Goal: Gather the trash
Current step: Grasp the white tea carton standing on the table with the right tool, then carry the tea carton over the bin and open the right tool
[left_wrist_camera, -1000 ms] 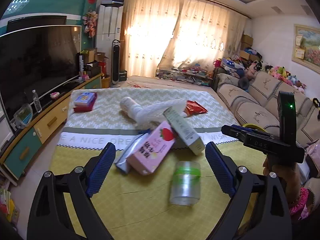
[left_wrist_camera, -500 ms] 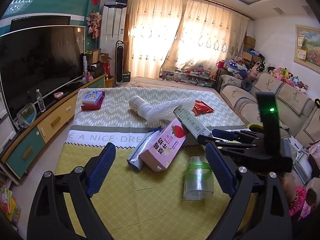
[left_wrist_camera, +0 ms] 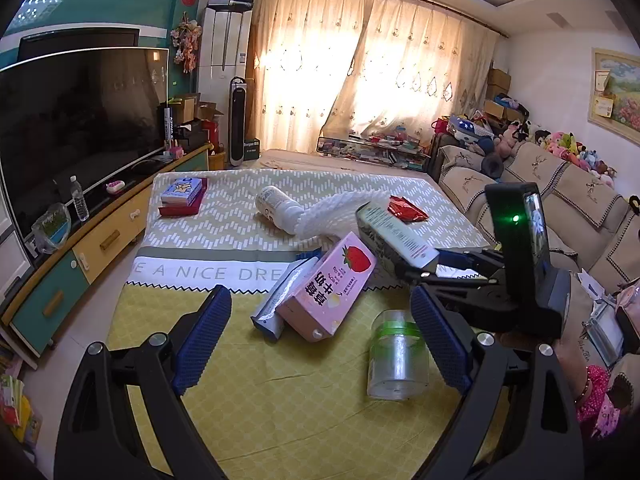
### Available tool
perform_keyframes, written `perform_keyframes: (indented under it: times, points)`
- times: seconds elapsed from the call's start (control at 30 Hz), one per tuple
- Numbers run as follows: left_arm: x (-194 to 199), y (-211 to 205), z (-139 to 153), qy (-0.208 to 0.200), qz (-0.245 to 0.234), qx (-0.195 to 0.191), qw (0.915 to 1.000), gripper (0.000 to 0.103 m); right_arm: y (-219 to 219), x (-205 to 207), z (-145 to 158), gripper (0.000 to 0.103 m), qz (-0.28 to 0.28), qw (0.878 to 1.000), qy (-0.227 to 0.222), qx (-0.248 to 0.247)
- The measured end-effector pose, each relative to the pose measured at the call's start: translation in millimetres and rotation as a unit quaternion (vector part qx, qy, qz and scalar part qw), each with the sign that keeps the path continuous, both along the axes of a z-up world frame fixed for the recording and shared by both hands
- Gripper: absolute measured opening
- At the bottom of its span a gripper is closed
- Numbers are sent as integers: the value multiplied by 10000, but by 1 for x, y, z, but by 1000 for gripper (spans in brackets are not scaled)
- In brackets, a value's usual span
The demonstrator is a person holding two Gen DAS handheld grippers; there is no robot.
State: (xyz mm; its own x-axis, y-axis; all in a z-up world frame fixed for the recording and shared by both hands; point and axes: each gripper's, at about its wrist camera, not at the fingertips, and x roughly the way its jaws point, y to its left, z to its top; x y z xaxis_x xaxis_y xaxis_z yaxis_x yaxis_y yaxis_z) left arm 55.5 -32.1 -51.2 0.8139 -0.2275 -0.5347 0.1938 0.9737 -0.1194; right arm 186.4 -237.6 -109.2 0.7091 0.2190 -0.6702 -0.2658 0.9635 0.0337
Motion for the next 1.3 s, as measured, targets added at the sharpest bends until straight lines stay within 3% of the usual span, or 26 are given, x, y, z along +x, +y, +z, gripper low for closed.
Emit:
perform_keyframes:
  times: [0.23, 0.3, 0.33, 0.6, 0.9, 1.3]
  points:
    - [0, -6, -1, 24, -83, 3, 10000, 90, -10, 13, -3, 48, -51, 9999, 50, 143]
    - [0, -8, -1, 23, -105, 30, 9999, 90, -12, 19, -9, 32, -17, 9995, 163, 259]
    - [0, -8, -1, 23, -112, 39, 9999, 90, -13, 19, -11, 30, -30, 9994, 201, 297]
    - [1, -10, -1, 40, -120, 80, 9999, 90, -29, 4, -3, 29, 108, 9964, 283, 791]
    - [2, -20, -1, 36, -271, 116, 9996, 90, -54, -20, 9, 28, -16, 9951, 179, 975]
    - [9, -54, -18, 315, -739, 109, 9967, 90, -138, -49, 20, 28, -737, 9883, 93, 1335]
